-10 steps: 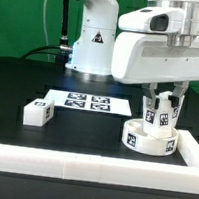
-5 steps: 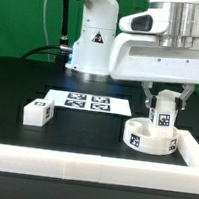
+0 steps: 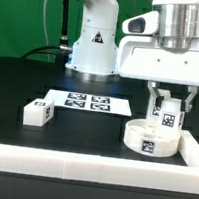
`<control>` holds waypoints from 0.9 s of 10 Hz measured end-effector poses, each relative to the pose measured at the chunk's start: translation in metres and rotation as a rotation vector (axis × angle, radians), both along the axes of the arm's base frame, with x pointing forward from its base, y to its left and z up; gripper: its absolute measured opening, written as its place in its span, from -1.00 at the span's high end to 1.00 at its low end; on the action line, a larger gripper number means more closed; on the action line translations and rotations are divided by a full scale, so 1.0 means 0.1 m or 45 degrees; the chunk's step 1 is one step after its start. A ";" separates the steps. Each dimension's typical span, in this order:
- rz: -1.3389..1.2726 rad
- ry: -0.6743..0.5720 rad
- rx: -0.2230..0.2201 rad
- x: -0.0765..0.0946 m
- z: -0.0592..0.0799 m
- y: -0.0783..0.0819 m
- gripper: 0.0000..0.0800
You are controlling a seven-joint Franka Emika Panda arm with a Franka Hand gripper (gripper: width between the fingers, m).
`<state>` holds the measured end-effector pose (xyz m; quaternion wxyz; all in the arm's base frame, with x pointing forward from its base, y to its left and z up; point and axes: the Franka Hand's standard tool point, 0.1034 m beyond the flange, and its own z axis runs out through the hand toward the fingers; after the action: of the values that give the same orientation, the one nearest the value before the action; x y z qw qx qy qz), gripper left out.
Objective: Assemble stool
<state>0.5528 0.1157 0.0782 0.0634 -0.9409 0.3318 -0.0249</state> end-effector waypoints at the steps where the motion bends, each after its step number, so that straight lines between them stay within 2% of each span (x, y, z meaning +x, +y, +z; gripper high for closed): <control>1: -0.135 0.015 0.012 -0.01 0.00 0.07 0.16; 3: -0.344 0.037 0.028 -0.03 0.01 0.15 0.16; 8: -0.685 0.078 0.096 -0.02 0.01 0.14 0.16; 9: -0.727 0.084 0.105 -0.03 0.01 0.15 -0.11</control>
Offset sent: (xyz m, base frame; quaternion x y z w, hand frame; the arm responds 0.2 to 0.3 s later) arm -0.0028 0.0140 0.0017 -0.0077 -0.0131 0.1595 0.9871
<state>0.5501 0.1305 0.0795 0.0811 -0.8063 0.5858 0.0024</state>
